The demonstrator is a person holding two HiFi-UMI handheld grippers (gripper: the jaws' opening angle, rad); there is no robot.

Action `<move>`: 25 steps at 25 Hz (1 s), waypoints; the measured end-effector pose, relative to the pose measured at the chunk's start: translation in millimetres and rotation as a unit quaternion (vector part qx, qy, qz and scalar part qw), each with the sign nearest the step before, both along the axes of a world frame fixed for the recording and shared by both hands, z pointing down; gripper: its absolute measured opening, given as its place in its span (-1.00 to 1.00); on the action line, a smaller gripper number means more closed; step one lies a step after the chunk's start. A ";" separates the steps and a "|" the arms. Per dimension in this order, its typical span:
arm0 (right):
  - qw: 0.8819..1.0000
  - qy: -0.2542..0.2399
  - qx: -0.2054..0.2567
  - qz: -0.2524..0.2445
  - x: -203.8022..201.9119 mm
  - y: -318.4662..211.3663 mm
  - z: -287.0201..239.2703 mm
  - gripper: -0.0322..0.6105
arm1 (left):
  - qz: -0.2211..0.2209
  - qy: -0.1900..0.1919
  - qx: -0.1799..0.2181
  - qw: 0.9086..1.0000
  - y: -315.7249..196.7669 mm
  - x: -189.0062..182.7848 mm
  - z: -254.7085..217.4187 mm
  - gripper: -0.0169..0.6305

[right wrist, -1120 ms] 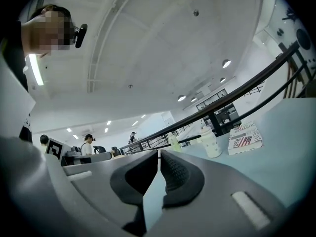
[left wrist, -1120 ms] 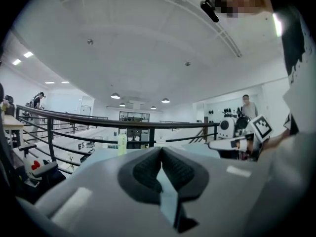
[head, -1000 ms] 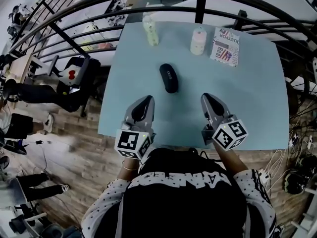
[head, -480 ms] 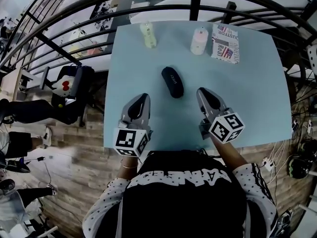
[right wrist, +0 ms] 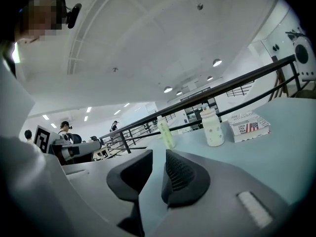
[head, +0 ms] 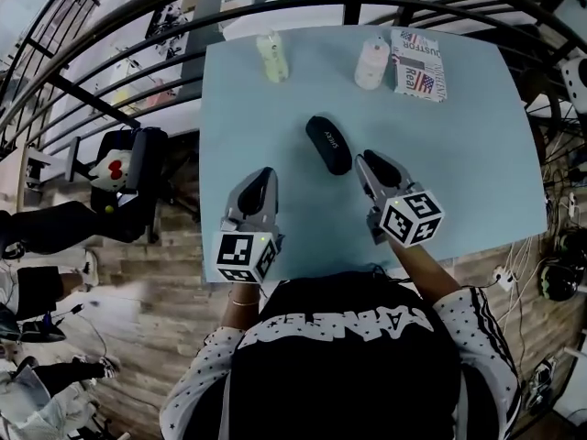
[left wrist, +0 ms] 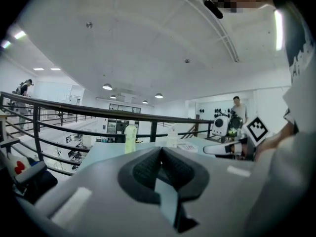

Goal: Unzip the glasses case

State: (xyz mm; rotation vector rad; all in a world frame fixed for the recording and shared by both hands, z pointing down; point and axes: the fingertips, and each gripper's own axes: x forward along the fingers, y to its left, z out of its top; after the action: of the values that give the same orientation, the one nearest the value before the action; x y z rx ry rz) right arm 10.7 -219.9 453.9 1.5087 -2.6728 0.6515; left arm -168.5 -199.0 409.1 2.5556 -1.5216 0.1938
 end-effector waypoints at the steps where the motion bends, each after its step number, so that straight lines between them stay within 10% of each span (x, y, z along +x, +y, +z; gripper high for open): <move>1: 1.000 0.007 -0.003 0.001 -4.8 -2.2 3.4 -0.69 | 0.003 0.002 -0.002 1.000 -1.5 -2.9 2.3 -0.95; 25: 0.985 0.137 -0.103 0.023 -43.6 -46.2 97.6 -0.03 | 0.030 0.038 -0.058 0.997 -24.3 -30.0 50.6 -0.95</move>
State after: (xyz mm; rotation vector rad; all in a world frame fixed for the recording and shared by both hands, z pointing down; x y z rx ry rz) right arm -32.9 -266.1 551.5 1.4869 -2.2995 0.6454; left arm -198.5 -223.3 459.7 2.4896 -1.3659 0.1839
